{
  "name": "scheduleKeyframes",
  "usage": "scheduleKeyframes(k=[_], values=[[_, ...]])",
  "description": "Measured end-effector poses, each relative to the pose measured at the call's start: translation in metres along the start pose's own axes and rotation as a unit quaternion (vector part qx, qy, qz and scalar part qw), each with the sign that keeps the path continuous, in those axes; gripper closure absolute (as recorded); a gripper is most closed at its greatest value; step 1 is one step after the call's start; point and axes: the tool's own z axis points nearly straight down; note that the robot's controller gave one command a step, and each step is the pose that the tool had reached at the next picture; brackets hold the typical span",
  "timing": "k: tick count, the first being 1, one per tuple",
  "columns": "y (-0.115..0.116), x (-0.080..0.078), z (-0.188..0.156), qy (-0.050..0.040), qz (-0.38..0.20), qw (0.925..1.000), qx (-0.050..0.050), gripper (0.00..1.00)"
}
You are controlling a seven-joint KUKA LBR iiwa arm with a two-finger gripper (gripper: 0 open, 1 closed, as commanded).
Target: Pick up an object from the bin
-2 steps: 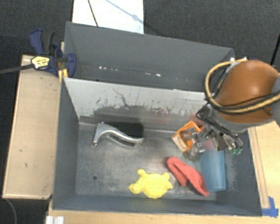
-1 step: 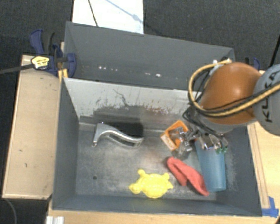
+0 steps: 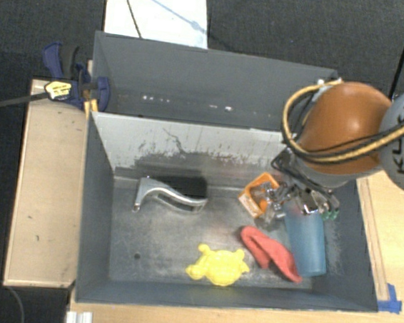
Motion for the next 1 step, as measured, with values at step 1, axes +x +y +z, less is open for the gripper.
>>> scheduleKeyframes(k=[1], values=[[0.0256, -0.0141, -0.0580, -0.0040, 0.037, 0.9993, 0.003, 1.00]])
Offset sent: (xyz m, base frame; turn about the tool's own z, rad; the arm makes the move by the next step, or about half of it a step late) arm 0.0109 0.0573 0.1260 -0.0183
